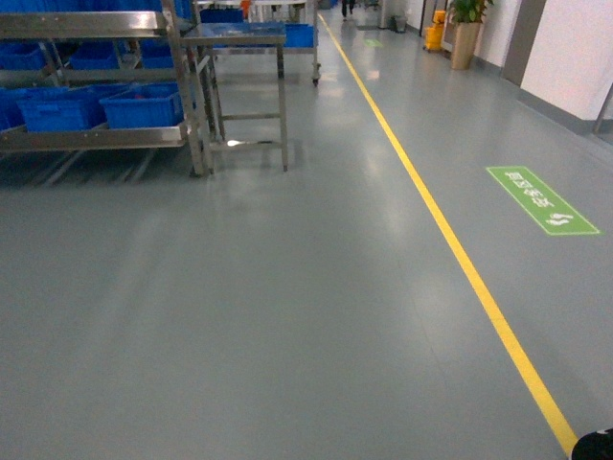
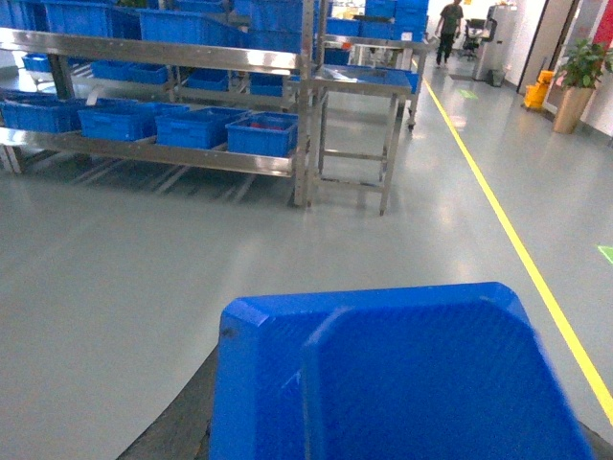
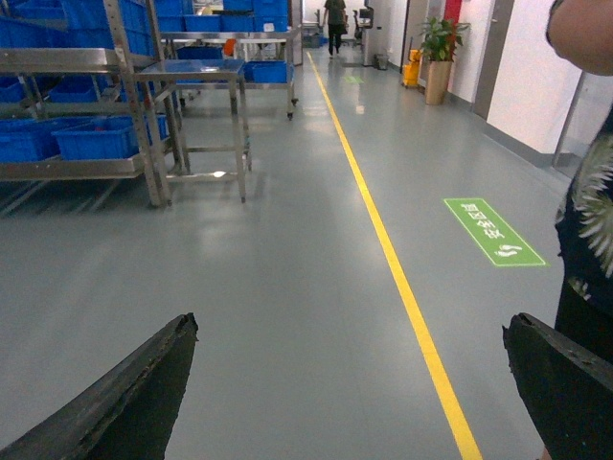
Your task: Pick blue part to blue bin on bottom shelf
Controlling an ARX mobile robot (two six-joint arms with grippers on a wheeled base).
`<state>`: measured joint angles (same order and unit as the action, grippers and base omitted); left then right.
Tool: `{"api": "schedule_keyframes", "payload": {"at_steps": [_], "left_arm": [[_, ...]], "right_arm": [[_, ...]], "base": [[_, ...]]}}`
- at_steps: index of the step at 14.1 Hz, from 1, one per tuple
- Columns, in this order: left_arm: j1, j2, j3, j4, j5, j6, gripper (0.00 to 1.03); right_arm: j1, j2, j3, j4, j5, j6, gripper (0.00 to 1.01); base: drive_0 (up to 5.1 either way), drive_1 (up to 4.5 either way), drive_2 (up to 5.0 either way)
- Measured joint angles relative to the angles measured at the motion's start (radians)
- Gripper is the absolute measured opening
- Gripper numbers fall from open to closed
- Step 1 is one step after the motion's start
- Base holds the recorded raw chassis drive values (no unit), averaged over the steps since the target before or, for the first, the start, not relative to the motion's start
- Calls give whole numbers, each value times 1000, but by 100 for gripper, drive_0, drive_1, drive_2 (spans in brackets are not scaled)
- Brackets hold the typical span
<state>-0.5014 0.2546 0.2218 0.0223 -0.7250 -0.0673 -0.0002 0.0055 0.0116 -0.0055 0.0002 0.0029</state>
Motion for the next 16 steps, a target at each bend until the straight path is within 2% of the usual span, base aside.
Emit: {"api": "schedule_keyframes", "payload": {"at_steps": [16], "left_arm": [[0,0,0,0,0,0,44]], "right_arm": [[0,0,0,-1,0,0,98]], "base": [[-4,417,-426]]}}
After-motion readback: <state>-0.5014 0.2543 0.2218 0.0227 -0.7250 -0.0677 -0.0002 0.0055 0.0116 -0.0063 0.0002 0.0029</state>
